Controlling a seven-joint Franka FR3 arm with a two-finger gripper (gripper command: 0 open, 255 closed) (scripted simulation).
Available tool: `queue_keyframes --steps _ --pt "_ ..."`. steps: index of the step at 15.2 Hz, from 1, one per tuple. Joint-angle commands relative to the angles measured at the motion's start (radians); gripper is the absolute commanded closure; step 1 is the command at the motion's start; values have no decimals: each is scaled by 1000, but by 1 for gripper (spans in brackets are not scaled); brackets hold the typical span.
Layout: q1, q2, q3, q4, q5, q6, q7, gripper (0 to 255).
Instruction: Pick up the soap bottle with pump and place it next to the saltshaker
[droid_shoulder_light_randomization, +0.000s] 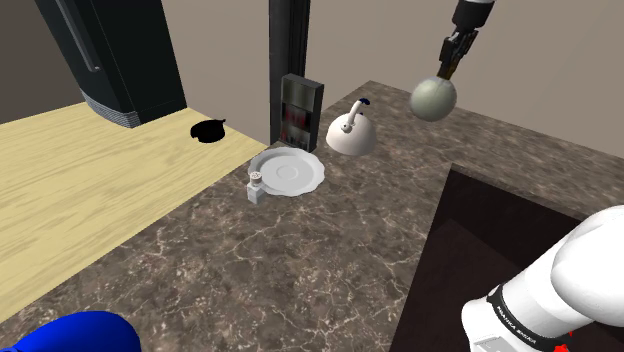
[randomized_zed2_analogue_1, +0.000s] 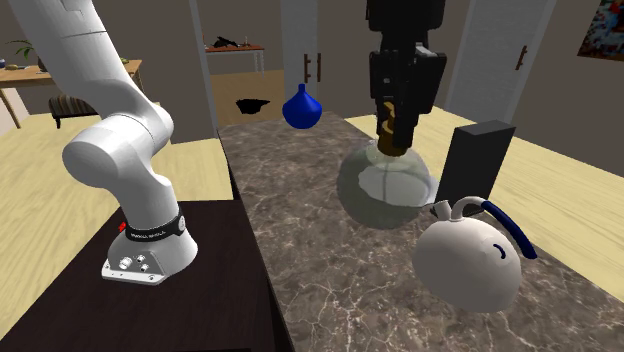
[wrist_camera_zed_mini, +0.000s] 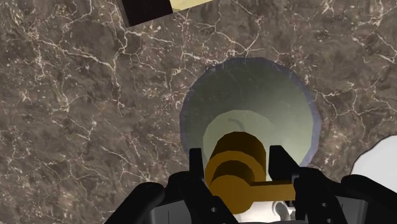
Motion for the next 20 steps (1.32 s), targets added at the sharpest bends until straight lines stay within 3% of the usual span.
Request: queue_keyframes --steps 1,5,20 --pt "-2 2 -3 30 1 -27 -8 255" --pt "-1 10 -2 84 4 -73 -14 255" --pt "130 -163 245 -88 19 -118 361 255"
